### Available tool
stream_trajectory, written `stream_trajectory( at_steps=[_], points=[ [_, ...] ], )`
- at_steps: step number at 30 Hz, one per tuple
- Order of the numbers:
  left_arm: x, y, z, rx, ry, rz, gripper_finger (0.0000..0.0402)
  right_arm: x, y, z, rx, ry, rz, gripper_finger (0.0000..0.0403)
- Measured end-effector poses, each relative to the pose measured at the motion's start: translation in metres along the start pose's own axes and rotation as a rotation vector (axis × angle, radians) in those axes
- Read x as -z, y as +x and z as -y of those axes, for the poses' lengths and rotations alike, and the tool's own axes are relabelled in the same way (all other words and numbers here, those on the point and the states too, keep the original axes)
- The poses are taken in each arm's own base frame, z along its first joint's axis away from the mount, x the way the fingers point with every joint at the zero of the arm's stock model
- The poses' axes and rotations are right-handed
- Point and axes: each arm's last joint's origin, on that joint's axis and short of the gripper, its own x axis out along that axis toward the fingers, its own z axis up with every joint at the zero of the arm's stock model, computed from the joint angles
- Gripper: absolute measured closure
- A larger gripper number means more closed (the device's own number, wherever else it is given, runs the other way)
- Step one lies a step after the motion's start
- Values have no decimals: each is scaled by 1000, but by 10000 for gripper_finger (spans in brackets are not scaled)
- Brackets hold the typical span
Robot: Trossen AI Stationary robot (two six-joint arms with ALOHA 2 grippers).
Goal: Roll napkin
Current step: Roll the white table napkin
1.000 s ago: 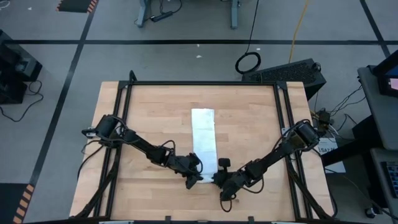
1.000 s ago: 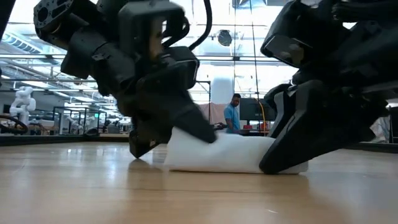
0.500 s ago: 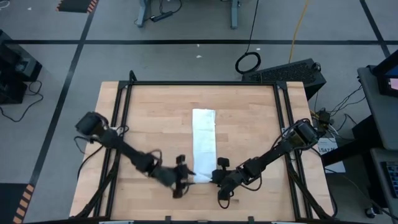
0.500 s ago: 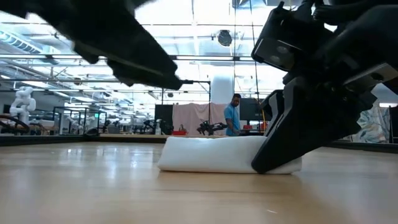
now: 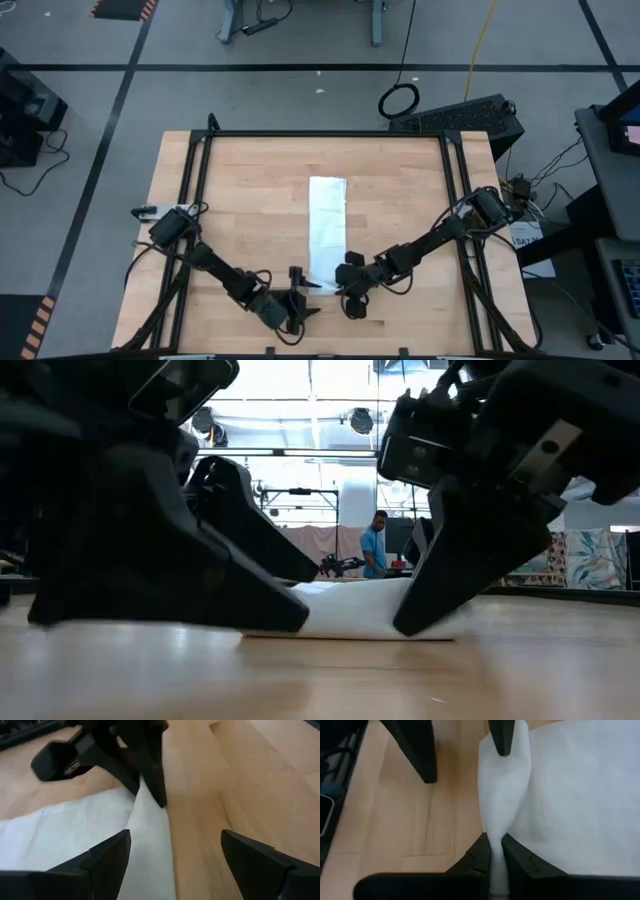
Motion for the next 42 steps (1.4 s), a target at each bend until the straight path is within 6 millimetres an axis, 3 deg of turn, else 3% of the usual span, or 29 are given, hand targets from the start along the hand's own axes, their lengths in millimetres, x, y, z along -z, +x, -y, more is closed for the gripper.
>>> stream_trajectory(
  at_steps=[14,21,27,31,37,42],
  points=[
    [6,12,-14,42,4,-95,170,-8,0,9,-93,63,-38,378],
    [9,16,-20,66,-36,-144,259,-11,0,8,-129,60,-26,370],
    [13,19,-27,47,-154,-197,345,-14,-5,8,-102,30,3,326],
    [12,20,-29,48,-191,-201,380,-16,-16,4,-79,-84,7,278],
    [3,11,-35,79,-293,-211,374,-5,-50,-18,111,-336,13,208],
    [-5,4,-34,150,-438,-231,370,13,-58,-51,223,-528,137,184]
  ],
)
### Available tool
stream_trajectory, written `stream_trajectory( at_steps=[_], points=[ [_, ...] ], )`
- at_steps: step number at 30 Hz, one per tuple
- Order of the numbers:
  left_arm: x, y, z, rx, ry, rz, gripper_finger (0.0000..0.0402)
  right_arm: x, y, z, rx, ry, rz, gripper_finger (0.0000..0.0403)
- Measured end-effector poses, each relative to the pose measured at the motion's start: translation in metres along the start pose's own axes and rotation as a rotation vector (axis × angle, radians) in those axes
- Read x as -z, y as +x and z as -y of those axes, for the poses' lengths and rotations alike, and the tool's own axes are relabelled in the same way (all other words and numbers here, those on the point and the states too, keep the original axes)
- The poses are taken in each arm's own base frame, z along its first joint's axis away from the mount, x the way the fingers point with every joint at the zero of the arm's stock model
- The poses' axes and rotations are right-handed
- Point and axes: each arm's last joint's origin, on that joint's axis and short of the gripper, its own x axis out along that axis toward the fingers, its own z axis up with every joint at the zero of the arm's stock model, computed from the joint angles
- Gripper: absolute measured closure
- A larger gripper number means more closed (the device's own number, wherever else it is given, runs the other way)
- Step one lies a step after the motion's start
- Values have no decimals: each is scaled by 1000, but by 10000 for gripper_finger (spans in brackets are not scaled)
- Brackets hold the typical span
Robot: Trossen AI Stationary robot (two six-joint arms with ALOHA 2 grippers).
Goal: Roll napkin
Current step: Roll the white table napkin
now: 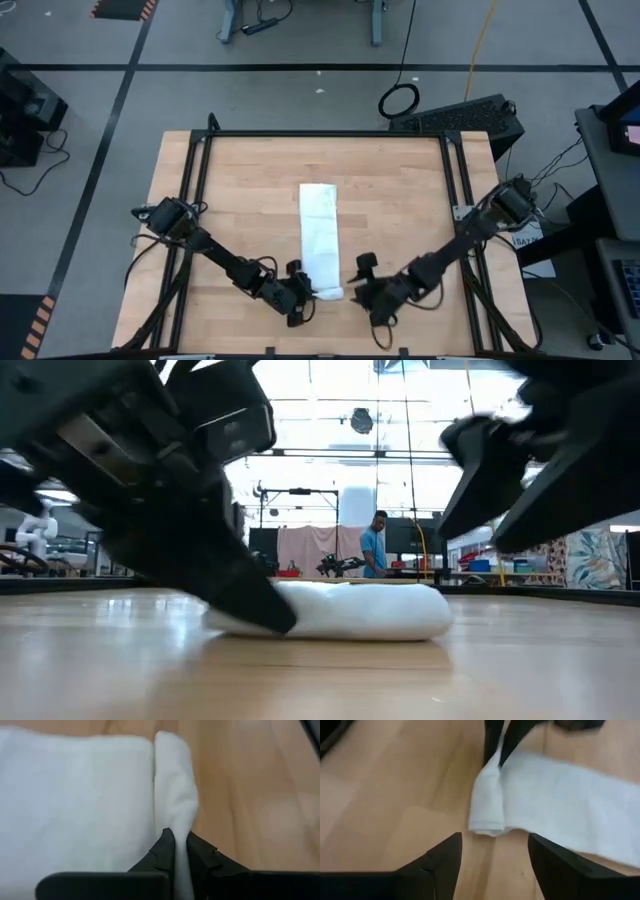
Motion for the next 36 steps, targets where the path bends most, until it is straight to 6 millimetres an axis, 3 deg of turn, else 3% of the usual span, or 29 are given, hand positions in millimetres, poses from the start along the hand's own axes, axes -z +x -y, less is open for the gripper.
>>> stream_trajectory(
  at_steps=[4,8,13,26,30,36],
  points=[
    [2,1,0,16,-112,-21,371,3,8,-22,19,-29,83,187],
    [3,1,-1,44,-184,-45,371,6,24,-30,10,-7,141,190],
    [2,1,1,124,-235,-80,371,11,38,-27,28,6,137,190],
    [-2,6,-15,140,-300,-101,371,11,48,-15,-4,-34,122,194],
    [-2,6,-16,141,-300,-104,371,10,52,-9,-32,-1,108,226],
    [-2,6,-16,139,-290,-106,369,10,55,-2,-68,37,91,316]
  ],
)
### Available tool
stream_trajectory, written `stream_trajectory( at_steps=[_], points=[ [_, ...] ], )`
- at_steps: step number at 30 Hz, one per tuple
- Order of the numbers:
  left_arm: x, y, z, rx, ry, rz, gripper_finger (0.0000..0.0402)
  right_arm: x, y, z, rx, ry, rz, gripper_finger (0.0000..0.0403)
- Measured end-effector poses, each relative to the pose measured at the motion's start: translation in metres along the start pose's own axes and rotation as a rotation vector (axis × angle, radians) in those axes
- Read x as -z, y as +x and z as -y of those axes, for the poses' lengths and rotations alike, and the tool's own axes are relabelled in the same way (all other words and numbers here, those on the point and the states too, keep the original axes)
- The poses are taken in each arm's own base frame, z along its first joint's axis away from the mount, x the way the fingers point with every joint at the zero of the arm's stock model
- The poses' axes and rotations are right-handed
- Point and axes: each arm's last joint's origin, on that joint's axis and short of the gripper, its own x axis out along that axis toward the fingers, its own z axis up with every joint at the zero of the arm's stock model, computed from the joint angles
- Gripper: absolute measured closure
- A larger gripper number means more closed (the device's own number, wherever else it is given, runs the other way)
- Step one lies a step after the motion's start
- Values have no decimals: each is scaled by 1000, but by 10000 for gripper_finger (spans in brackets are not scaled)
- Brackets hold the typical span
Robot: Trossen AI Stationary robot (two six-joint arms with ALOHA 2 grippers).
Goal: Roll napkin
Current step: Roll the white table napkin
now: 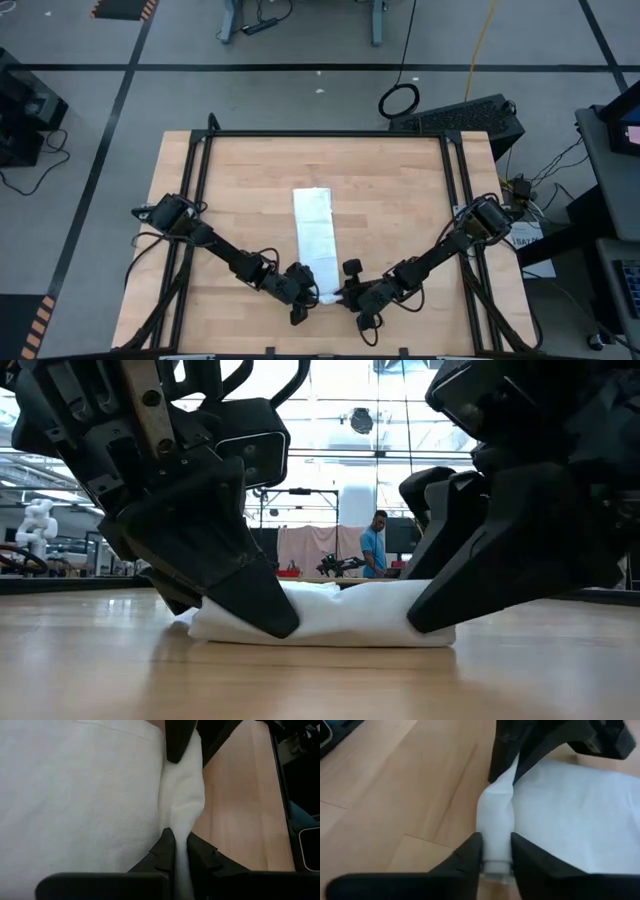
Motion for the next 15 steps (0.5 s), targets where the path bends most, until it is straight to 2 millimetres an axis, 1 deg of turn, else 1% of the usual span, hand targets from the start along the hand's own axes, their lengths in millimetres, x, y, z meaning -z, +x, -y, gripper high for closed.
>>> stream_trajectory(
  at_steps=[4,7,11,15],
  points=[
    [0,0,0,-8,9,7,354,-1,2,5,-35,57,-10,367],
    [2,-3,3,-6,36,-1,321,-1,3,9,-56,123,-22,391],
    [2,-15,7,-49,69,-25,259,-1,5,16,-78,225,-40,393],
    [0,-38,11,-119,97,-67,207,-2,8,24,-117,338,-62,387]
  ],
)
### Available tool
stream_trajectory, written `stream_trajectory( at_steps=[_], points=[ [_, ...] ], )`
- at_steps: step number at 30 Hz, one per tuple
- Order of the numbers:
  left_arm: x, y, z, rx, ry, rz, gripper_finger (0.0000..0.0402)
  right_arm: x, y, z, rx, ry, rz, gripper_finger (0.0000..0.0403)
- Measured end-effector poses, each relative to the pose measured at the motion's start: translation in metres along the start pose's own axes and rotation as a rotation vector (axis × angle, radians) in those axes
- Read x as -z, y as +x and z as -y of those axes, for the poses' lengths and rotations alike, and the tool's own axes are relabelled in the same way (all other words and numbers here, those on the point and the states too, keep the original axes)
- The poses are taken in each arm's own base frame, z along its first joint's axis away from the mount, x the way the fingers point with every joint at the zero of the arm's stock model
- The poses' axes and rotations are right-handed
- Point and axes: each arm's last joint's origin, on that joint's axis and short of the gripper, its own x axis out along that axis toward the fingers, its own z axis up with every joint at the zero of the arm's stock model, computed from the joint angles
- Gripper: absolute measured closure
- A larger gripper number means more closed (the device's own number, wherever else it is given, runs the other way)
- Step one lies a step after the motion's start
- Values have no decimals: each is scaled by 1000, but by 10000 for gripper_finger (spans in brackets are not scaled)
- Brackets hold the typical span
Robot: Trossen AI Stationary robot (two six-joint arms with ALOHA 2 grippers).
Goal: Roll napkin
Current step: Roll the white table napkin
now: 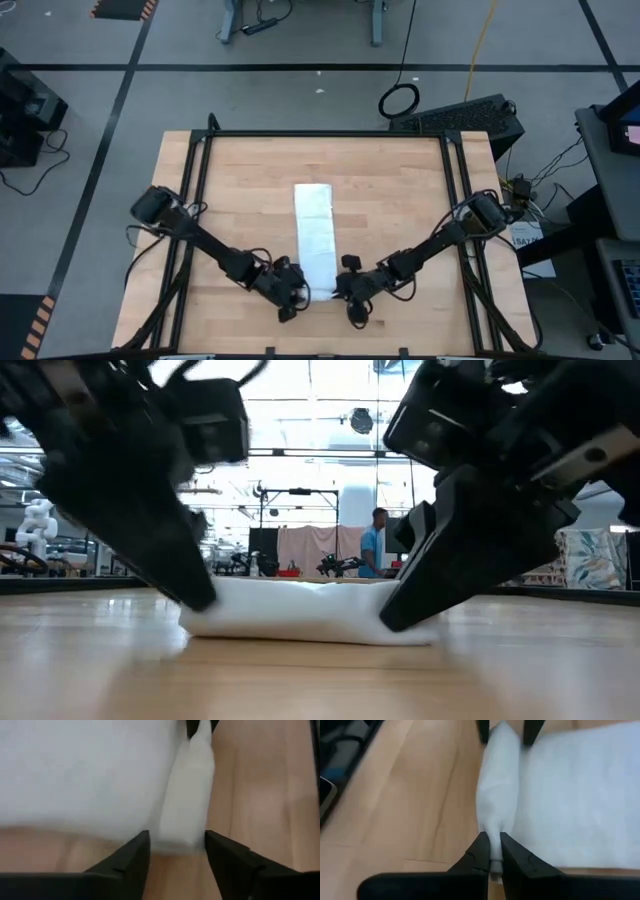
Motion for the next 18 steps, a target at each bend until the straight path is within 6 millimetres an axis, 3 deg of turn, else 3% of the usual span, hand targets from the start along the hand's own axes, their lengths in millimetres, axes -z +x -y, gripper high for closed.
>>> stream_trajectory(
  at_steps=[4,7,13,18],
  points=[
    [1,-26,13,-68,123,78,184,-3,1,9,-44,111,-31,386],
    [10,-33,28,-141,278,202,180,-6,2,15,-67,169,-46,385],
    [32,-9,54,-155,488,404,179,-9,3,24,-77,236,-61,385],
    [44,15,50,-227,538,403,179,-9,3,25,-85,262,-75,385]
  ],
)
